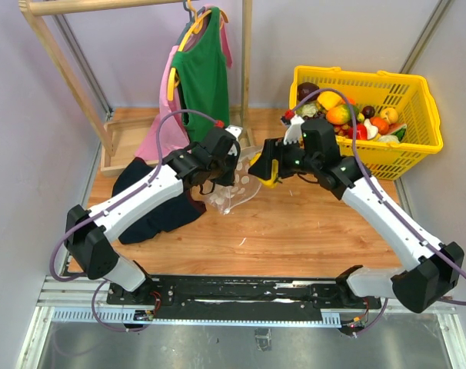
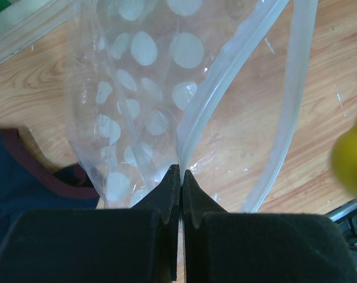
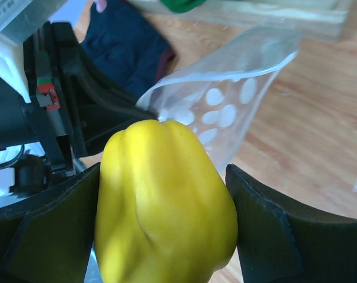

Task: Place the food in the zip-top bag and seal the zipper
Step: Place the fake vegetable in the zipper food storage bag.

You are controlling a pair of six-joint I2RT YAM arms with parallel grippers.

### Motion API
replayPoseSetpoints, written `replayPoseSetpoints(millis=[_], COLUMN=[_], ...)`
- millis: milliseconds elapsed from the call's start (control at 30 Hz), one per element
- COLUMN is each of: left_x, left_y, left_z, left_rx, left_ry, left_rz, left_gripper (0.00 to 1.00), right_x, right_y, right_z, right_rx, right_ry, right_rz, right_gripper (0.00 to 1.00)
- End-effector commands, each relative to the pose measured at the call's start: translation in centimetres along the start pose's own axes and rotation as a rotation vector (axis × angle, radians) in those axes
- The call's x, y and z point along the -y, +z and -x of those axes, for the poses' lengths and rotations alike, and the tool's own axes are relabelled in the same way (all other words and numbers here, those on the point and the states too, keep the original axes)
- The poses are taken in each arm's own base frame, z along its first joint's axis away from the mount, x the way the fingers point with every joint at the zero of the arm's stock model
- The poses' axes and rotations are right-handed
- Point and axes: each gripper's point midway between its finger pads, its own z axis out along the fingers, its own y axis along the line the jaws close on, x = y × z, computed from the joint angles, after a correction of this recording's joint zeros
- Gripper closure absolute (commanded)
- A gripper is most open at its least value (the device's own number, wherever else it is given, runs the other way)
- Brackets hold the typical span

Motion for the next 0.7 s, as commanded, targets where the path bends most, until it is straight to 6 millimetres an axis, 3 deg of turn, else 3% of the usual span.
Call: replayPoseSetpoints(millis=[0,233,667], left_x=[0.3,0.6,2.5], left_y=[-1.1,-1.4,-2.0], left_z=[1.3,1.4,1.4], left_rx=[0.059,0.065,0.068], left_ry=[-0.022,-0.024,-0.005], left_rz=[-0.029,-0.046,-0.164], left_gripper=[1.0,1.0,1.0], right_x=[-2.1,-1.0,-0.5], right_y=[1.7,3.8,6.3], right_z=[-1.2,-3.6,-2.9], right_rx=[-0.006,-0.06,-0.001], right_ry=[0.07,0.136,0.248], right_rz=[0.083,0.056,0.059], right_gripper=[0.63,0.63,0.61])
